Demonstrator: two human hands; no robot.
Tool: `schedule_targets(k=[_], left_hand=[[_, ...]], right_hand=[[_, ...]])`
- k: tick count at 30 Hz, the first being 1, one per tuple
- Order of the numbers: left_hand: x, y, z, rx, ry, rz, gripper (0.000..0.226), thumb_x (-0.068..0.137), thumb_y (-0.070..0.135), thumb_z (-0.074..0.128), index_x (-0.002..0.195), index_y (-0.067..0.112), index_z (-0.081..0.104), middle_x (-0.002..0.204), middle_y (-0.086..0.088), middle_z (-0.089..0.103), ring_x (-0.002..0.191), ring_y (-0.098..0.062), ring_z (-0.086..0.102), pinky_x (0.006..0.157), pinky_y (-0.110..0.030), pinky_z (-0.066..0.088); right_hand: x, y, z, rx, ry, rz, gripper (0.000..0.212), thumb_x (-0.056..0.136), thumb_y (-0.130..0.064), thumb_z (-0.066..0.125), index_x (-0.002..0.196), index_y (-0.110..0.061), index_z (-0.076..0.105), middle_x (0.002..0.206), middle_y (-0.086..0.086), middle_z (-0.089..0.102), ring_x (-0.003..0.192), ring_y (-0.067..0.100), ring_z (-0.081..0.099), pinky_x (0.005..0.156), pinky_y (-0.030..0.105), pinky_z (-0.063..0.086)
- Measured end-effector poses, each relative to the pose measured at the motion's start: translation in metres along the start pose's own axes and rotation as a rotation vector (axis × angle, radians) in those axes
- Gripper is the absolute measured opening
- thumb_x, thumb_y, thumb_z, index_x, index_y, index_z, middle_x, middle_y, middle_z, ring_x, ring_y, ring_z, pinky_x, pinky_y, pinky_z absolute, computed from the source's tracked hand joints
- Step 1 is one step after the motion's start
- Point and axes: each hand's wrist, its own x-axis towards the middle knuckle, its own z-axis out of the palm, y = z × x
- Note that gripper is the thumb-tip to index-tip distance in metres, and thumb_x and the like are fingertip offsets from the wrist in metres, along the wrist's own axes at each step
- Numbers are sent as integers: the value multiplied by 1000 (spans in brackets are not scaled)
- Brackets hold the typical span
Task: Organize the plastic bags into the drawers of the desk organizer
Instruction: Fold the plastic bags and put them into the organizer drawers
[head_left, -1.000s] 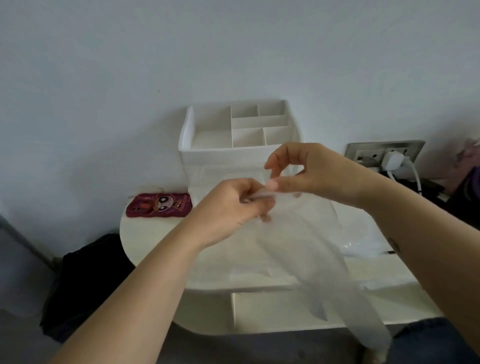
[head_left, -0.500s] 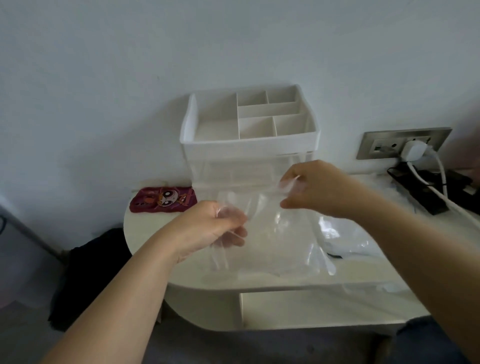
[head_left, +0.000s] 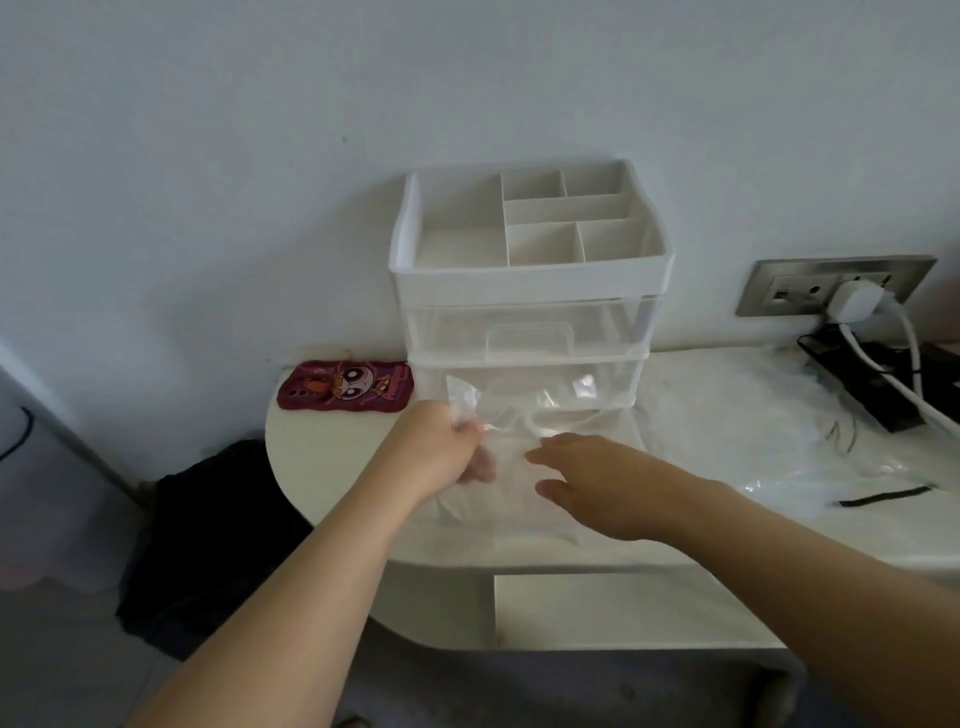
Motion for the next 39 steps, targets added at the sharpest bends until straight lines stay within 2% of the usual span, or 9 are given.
schedule_targets(k=[5, 8, 12, 15, 18, 24, 31, 36, 39], left_hand=[[4, -6, 2, 193, 80, 19, 22, 93, 14, 45, 81, 9, 63, 76, -2, 72, 76, -19, 69, 73, -29, 52], [3, -9, -2, 514, 237, 91, 23, 93, 18, 51, 115, 12, 49, 100, -3, 63, 86, -21, 60, 65, -30, 42], [-2, 0, -6, 679, 449, 294, 24, 89, 10, 57, 110, 18, 48, 106, 1, 51, 79, -17, 55, 58, -28, 41], [-3, 6, 12, 671, 239, 338, 21, 90, 9, 55, 108, 19, 61, 107, 1, 59, 89, -18, 60, 71, -29, 47], [5, 2, 32, 728, -23, 165, 25, 94, 12, 53, 117, 13, 62, 117, -7, 59, 101, -23, 60, 82, -29, 45], [23, 3, 32, 730, -218, 65, 25, 89, 22, 64, 112, 13, 64, 124, -10, 53, 106, -26, 56, 86, -30, 44], [30, -7, 35, 676, -308, 66, 40, 79, 27, 73, 109, 16, 50, 127, -2, 34, 113, -22, 39, 94, -35, 43], [35, -6, 32, 695, -331, 75, 63, 77, 23, 75, 129, 19, 39, 135, -3, 30, 122, -24, 35, 100, -37, 41], [33, -4, 28, 694, -297, 90, 65, 81, 19, 71, 136, 21, 36, 138, -2, 31, 124, -22, 35, 98, -33, 39]], right_hand=[[14, 4, 6, -7, -132, 47, 49, 100, -43, 33, 147, -32, 27, 157, -4, 18, 143, 20, 19, 115, 38, 20], [15, 3, 7, -84, -155, 56, 50, 98, -48, 34, 146, -31, 31, 156, -4, 21, 141, 22, 21, 112, 40, 25], [16, 1, 4, -133, -146, 72, 50, 97, -52, 32, 143, -32, 35, 151, -4, 32, 137, 21, 28, 107, 39, 30], [14, -2, 4, -152, -145, 89, 49, 98, -52, 30, 142, -32, 38, 146, -2, 39, 133, 22, 34, 104, 38, 33], [13, -6, 3, -245, -64, 70, 45, 99, -48, 32, 133, -27, 50, 133, 1, 53, 125, 22, 41, 99, 37, 35], [20, 6, -1, -189, 102, 29, 39, 93, -32, 56, 131, -23, 53, 134, 2, 51, 125, 19, 44, 100, 35, 42], [31, 23, 5, -207, -42, 46, 74, 79, -40, 72, 142, -23, 36, 133, 5, 44, 121, 23, 43, 97, 34, 42], [25, 21, -4, -146, -27, -8, 69, 82, -37, 70, 141, -24, 38, 140, 1, 43, 128, 20, 41, 105, 32, 34], [9, 25, -20, -20, 161, -42, 50, 85, -39, 66, 132, -30, 50, 133, -8, 52, 120, 10, 48, 101, 28, 39]])
